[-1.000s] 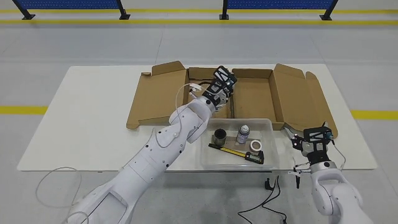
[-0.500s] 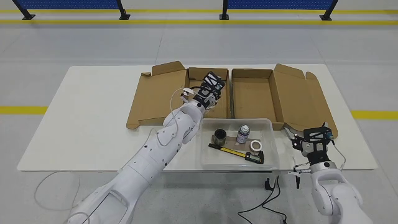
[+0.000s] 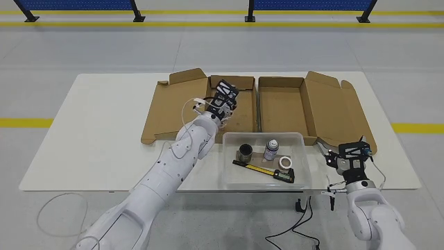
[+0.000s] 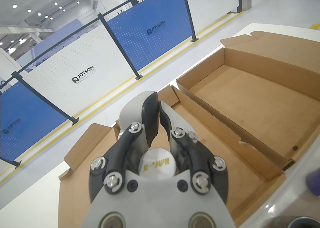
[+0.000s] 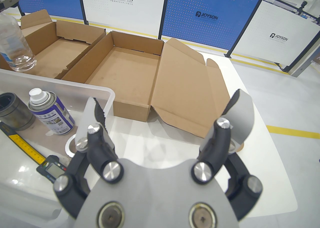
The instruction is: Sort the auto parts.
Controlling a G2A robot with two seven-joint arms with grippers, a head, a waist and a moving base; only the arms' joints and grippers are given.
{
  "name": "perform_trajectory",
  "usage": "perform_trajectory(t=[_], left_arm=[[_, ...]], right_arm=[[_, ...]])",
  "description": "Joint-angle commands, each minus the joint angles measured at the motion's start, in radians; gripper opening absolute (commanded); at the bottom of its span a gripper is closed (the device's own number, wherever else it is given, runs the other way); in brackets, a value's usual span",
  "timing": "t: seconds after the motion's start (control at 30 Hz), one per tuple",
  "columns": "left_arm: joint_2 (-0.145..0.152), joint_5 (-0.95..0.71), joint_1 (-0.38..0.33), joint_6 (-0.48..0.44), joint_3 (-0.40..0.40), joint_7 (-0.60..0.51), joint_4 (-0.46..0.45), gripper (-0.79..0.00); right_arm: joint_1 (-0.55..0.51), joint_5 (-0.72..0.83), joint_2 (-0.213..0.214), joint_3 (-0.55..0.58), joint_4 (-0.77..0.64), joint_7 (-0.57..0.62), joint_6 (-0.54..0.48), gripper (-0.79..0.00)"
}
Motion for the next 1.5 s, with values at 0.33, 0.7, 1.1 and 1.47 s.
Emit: perform_trajectory(t=[0.33,0.7,1.1,1.47], left_arm=[[-0.007,0.027,0.008,0.018,-0.016,0.018,0.017,0.0],[0.001,0.058,0.051,0.011,-0.052,-0.028,-0.112,0.0],[0.033,0.086,0.21,-0.003,-0.145,-0.144,-0.461,0.0],[0.066,0.02,0.453,-0.227,-0.175,-0.318,-0.802,0.0]], right_arm=[[0.0,0.0,0.0,0.0,0.0,0.0,0.0,0.0],[0.0,0.0,0.0,0.0,0.0,0.0,0.0,0.0],[0.0,0.0,0.0,0.0,0.0,0.0,0.0,0.0],[0.0,0.0,0.0,0.0,0.0,0.0,0.0,0.0]])
